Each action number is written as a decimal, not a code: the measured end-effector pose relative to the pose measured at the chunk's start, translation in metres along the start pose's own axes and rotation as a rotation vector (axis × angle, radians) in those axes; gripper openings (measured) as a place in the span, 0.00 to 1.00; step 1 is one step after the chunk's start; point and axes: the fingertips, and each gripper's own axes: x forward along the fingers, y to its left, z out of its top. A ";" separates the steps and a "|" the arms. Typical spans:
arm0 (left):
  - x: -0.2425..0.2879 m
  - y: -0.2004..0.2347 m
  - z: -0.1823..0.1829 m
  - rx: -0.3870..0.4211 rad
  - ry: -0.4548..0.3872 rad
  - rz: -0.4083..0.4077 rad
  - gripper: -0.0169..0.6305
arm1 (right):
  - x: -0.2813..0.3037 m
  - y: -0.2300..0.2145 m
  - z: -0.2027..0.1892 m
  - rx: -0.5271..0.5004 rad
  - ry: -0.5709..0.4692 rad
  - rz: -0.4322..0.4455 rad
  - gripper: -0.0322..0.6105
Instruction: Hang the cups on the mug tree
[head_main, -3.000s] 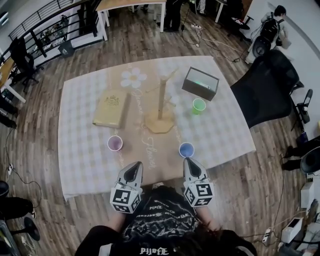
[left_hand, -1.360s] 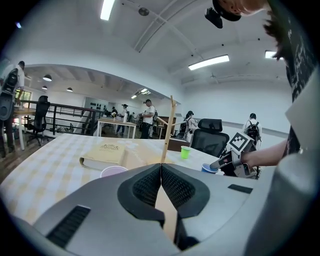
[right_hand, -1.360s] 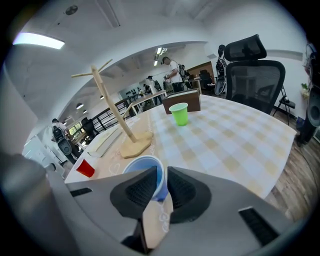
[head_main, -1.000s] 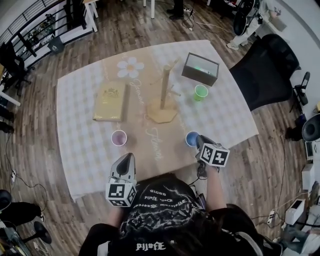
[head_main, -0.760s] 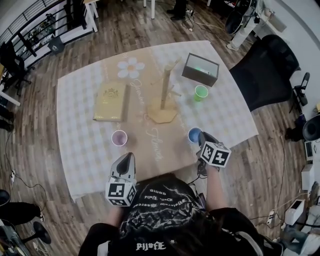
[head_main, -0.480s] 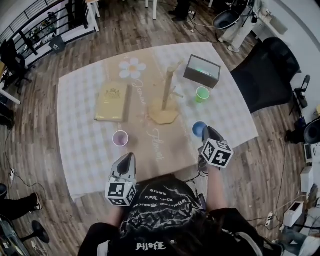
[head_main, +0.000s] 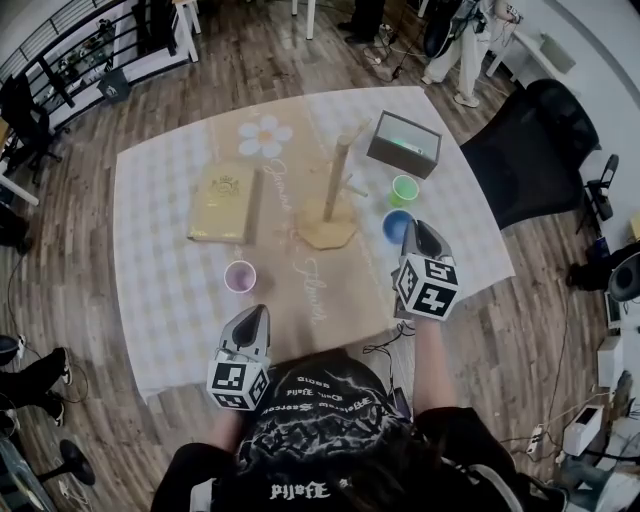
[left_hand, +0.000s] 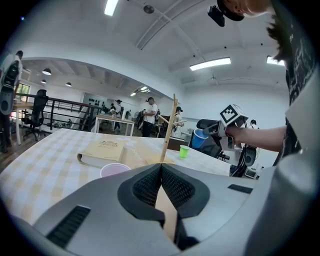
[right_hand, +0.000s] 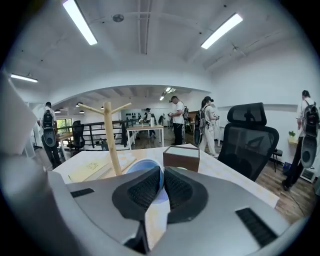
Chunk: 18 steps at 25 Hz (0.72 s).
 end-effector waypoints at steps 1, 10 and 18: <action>0.000 0.000 0.000 0.002 0.003 -0.001 0.06 | 0.002 0.002 0.007 -0.006 -0.012 0.004 0.11; 0.004 -0.002 -0.001 0.015 0.014 -0.050 0.06 | 0.023 0.015 0.071 -0.081 -0.119 -0.007 0.11; 0.001 -0.001 0.001 0.024 0.016 -0.053 0.06 | 0.041 0.033 0.108 -0.191 -0.147 -0.006 0.11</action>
